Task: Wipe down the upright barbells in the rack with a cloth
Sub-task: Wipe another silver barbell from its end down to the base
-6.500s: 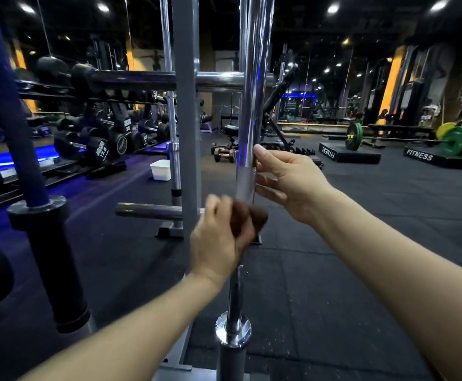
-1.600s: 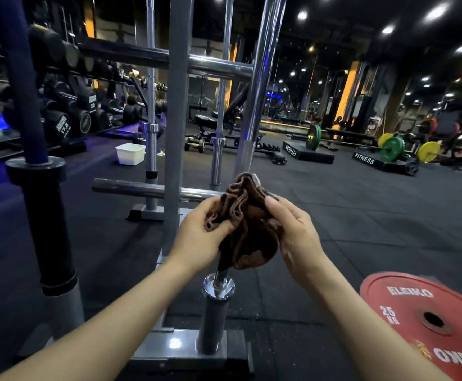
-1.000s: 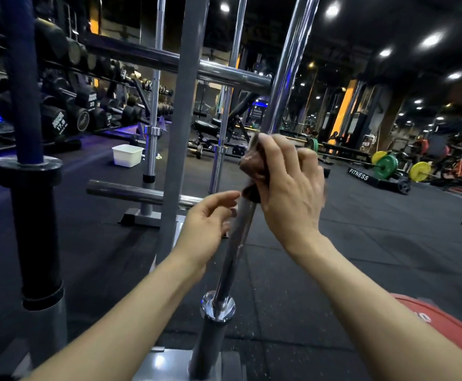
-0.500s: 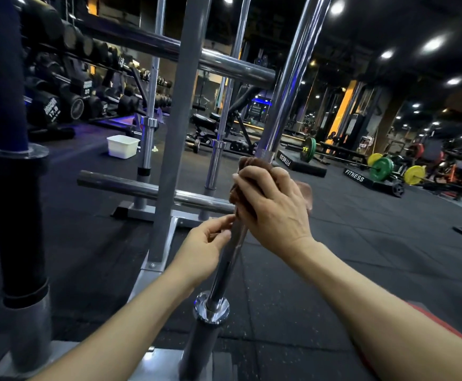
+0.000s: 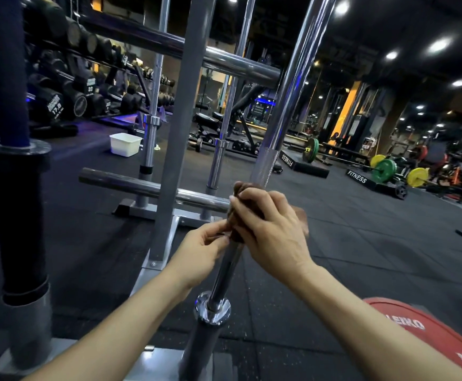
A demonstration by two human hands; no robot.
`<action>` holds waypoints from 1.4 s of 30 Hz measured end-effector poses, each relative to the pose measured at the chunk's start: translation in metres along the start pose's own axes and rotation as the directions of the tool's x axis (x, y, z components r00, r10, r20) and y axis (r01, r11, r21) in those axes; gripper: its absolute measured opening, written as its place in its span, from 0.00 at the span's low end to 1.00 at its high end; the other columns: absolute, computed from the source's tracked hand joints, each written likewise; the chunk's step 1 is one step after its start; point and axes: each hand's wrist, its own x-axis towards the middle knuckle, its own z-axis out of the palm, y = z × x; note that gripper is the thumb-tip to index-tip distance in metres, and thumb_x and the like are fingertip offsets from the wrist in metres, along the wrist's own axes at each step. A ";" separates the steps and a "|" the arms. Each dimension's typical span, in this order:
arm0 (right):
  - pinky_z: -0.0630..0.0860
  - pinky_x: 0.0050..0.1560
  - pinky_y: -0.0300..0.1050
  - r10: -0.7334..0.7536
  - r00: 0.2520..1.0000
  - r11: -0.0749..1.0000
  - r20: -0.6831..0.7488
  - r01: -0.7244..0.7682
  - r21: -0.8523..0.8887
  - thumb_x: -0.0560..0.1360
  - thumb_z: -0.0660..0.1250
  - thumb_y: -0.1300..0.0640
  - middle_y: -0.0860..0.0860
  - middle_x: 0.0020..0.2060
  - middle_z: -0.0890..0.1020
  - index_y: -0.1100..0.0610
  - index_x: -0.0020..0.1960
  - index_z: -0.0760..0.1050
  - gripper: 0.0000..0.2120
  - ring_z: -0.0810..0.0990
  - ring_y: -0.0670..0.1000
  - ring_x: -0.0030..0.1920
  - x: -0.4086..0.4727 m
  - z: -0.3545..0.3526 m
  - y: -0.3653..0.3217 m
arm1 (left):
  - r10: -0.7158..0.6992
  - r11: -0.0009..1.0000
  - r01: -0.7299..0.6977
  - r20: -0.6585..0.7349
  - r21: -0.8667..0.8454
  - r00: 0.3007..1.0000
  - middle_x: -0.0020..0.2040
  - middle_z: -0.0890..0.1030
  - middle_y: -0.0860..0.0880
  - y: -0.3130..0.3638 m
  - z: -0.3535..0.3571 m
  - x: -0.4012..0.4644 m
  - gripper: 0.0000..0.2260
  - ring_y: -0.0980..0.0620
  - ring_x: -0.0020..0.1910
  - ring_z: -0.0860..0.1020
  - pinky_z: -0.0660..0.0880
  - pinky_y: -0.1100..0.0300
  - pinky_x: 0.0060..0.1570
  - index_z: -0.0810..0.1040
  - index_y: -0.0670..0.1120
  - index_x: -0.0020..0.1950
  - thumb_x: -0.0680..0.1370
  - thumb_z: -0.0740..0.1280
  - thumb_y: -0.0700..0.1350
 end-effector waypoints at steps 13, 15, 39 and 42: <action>0.71 0.52 0.49 0.083 0.996 0.996 0.020 -0.083 0.018 0.75 0.62 0.50 0.45 0.62 0.70 0.52 0.64 0.76 0.19 0.69 0.56 0.54 -0.035 0.031 -0.011 | -0.030 0.989 0.031 -0.013 0.142 0.999 0.47 0.83 0.56 -0.022 -0.008 0.004 0.18 0.58 0.49 0.78 0.71 0.68 0.45 0.77 0.56 0.58 0.79 0.61 0.34; 0.69 0.51 0.46 0.027 0.999 1.000 0.036 -0.028 0.012 0.74 0.62 0.50 0.46 0.60 0.72 0.54 0.62 0.79 0.18 0.69 0.55 0.53 -0.025 0.016 -0.009 | -0.035 0.989 0.037 -0.012 0.141 0.999 0.47 0.83 0.57 -0.021 -0.008 0.002 0.17 0.60 0.48 0.78 0.71 0.71 0.43 0.78 0.57 0.57 0.79 0.62 0.35; 0.69 0.59 0.46 0.238 0.968 0.961 -0.077 -0.224 0.164 0.76 0.63 0.54 0.46 0.61 0.69 0.56 0.65 0.76 0.19 0.66 0.55 0.54 -0.033 0.031 -0.020 | -0.149 0.986 0.147 0.020 0.080 0.989 0.43 0.82 0.56 -0.047 -0.020 -0.003 0.14 0.66 0.39 0.78 0.70 0.75 0.37 0.80 0.48 0.56 0.78 0.63 0.32; 0.70 0.59 0.49 0.216 0.976 0.951 0.010 -0.212 0.226 0.75 0.64 0.55 0.47 0.61 0.69 0.55 0.66 0.75 0.19 0.67 0.55 0.54 -0.069 0.046 -0.027 | -0.153 0.983 0.149 0.026 0.110 0.988 0.42 0.82 0.60 -0.052 -0.020 -0.005 0.17 0.62 0.41 0.77 0.70 0.73 0.36 0.79 0.53 0.54 0.78 0.61 0.32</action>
